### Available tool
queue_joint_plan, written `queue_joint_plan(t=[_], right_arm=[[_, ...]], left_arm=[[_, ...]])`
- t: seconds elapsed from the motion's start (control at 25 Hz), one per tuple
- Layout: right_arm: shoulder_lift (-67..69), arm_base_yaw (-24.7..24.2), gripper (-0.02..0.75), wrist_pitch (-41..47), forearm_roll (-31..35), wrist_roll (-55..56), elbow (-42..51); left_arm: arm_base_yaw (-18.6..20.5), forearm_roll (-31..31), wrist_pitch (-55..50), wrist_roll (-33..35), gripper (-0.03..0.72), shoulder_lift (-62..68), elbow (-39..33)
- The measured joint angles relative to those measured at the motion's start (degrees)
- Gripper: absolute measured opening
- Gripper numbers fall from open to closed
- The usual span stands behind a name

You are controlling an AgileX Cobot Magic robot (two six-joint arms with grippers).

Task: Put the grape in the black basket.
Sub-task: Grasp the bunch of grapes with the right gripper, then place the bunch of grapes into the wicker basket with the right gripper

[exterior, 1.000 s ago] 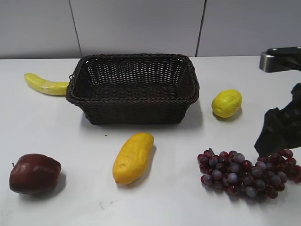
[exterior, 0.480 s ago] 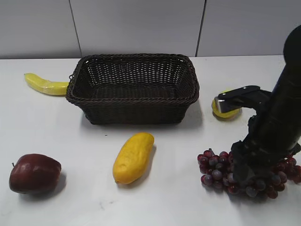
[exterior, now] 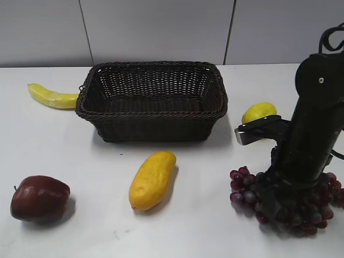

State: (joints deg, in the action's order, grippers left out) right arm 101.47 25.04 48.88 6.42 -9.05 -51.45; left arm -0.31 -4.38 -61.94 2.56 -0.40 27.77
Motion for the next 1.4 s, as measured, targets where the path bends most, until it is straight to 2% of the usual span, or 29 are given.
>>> queue_joint_plan(t=[0.12, 0.24, 0.56, 0.72, 1.0, 1.4], right_arm=[[0.0, 0.0, 0.261, 0.1, 0.0, 0.0, 0.0], [0.1, 0.0, 0.170, 0.2, -0.4, 0.0, -0.1], [-0.9, 0.0, 0.151, 4.2, -0.5, 0.1, -1.5], [-5.6, 0.0, 0.143, 7.3, -1.0, 0.0, -5.1], [-12.9, 0.0, 0.136, 13.4, -2.9, 0.1, -19.1], [-12.5, 0.0, 0.132, 17.1, -3.0, 0.0, -43.6]], left_arm=[[0.0, 0.0, 0.0, 0.0, 0.480, 0.0, 0.0], [0.0, 0.0, 0.0, 0.0, 0.480, 0.0, 0.0], [0.0, 0.0, 0.0, 0.0, 0.480, 0.0, 0.0], [0.0, 0.0, 0.0, 0.0, 0.480, 0.0, 0.0], [0.0, 0.0, 0.0, 0.0, 0.480, 0.0, 0.0], [0.0, 0.0, 0.0, 0.0, 0.480, 0.0, 0.0]])
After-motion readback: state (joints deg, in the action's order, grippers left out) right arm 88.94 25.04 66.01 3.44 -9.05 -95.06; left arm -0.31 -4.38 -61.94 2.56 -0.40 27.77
